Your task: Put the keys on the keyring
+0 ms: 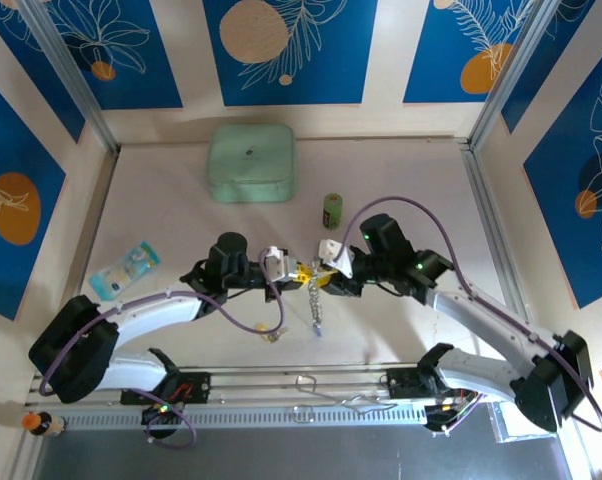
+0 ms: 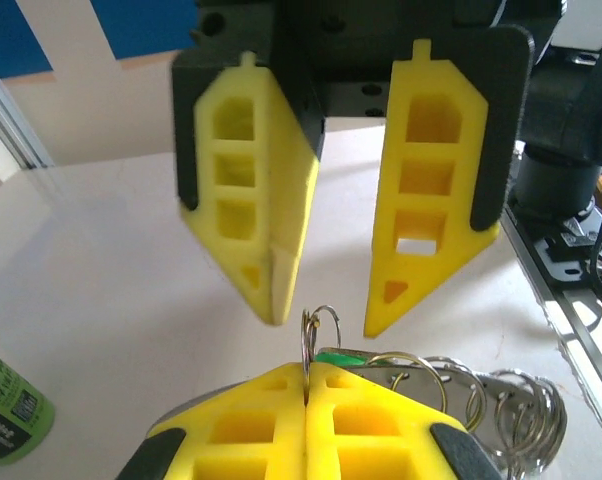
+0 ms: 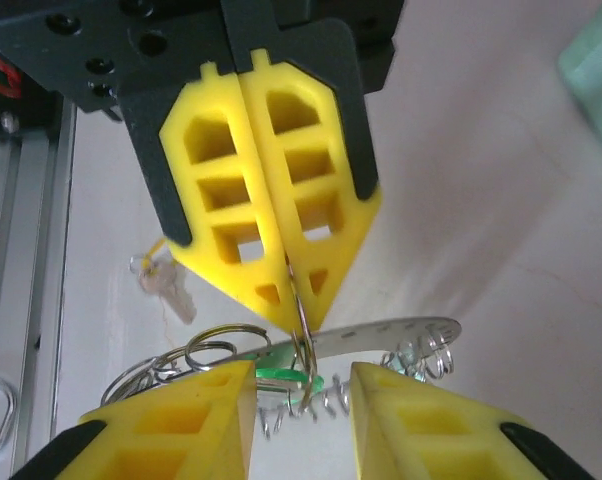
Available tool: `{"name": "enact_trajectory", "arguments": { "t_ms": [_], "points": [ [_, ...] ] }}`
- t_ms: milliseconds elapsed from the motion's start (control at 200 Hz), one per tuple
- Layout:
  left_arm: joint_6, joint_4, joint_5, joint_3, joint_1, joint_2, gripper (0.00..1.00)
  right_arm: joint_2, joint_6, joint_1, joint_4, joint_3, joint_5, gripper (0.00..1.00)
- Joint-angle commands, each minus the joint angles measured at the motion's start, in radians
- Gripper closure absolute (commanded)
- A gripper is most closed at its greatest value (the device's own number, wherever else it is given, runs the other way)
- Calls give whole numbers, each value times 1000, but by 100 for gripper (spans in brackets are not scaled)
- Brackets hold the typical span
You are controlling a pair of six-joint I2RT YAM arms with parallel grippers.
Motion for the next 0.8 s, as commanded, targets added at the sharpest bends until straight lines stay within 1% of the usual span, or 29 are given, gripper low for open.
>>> {"name": "enact_trajectory", "arguments": {
  "t_ms": [0,65,255,450,505,605,665,740,795],
  "points": [
    [-61,144,48,-17,-5,11,100,-63,107,-26,183,-82,-107,68],
    [-67,151,55,-18,-6,16,100,-75,128,-29,215,-109,-107,69],
    [-66,147,67,-17,-6,21,100,-76,141,-32,231,-128,-117,71],
    [-56,141,70,-17,-5,20,100,-66,137,-34,214,-121,-117,83],
    [-53,136,66,-20,-6,17,100,-66,130,-35,192,-115,-104,83],
    [-49,133,55,-20,-5,12,100,-73,124,-37,149,-104,-82,78],
    [-45,130,53,-20,-6,11,100,-81,121,-37,130,-101,-79,77],
    [-43,129,52,-20,-5,9,100,-85,117,-38,110,-98,-77,77],
    [-43,129,52,-20,-6,9,100,-83,115,-38,100,-93,-75,81]
  ]
}}
